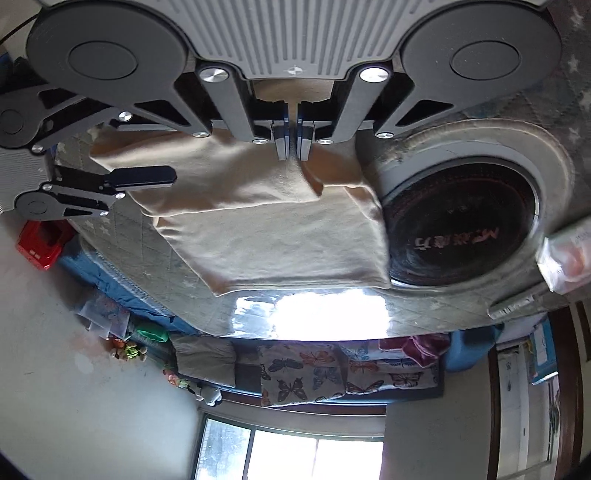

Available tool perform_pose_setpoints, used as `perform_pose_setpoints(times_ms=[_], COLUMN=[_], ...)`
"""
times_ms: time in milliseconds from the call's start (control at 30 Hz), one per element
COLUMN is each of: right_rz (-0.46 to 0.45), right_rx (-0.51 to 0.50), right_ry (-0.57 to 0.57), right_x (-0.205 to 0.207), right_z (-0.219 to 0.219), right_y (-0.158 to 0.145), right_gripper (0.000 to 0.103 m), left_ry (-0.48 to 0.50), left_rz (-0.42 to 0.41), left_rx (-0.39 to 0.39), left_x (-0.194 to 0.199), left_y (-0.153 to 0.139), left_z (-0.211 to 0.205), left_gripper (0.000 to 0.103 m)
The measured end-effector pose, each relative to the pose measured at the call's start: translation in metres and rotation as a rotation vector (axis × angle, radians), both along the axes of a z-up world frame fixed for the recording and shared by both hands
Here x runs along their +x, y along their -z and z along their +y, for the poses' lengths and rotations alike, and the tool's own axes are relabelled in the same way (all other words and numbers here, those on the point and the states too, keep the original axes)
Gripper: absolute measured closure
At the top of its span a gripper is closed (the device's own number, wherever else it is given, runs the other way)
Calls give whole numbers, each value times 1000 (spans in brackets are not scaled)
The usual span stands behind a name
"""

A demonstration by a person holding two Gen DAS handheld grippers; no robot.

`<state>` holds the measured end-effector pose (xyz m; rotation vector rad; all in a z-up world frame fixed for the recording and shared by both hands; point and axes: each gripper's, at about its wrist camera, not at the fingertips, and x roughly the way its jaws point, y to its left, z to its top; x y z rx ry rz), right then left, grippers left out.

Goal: Fold clothes

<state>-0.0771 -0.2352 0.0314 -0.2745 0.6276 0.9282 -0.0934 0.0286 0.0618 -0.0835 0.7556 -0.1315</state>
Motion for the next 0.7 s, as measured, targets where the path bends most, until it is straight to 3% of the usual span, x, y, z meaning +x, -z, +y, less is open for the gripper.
perform_pose_setpoints(times_ms=[167, 200, 267, 367, 567, 633, 700], right_rz=[29, 42, 60, 67, 97, 87, 85], right_rx=[-7, -11, -17, -19, -28, -19, -13], right_ry=[7, 11, 13, 9, 1, 1, 11], right_x=[7, 8, 9, 7, 7, 4, 3], right_z=[3, 3, 3, -1, -7, -15, -25], right_y=[11, 14, 18, 19, 21, 15, 10], right_gripper=[49, 49, 49, 49, 49, 49, 49], left_ry=[-36, -32, -32, -15, 202, 274, 327], left_rz=[74, 77, 58, -16, -79, -88, -98], left_rx=[18, 39, 93, 131, 215, 271, 336], left_x=[11, 11, 8, 4, -11, -22, -34], left_y=[23, 27, 24, 12, 12, 19, 27], left_z=[12, 12, 10, 10, -5, -11, -18], left_gripper=[98, 93, 85, 84, 82, 67, 65])
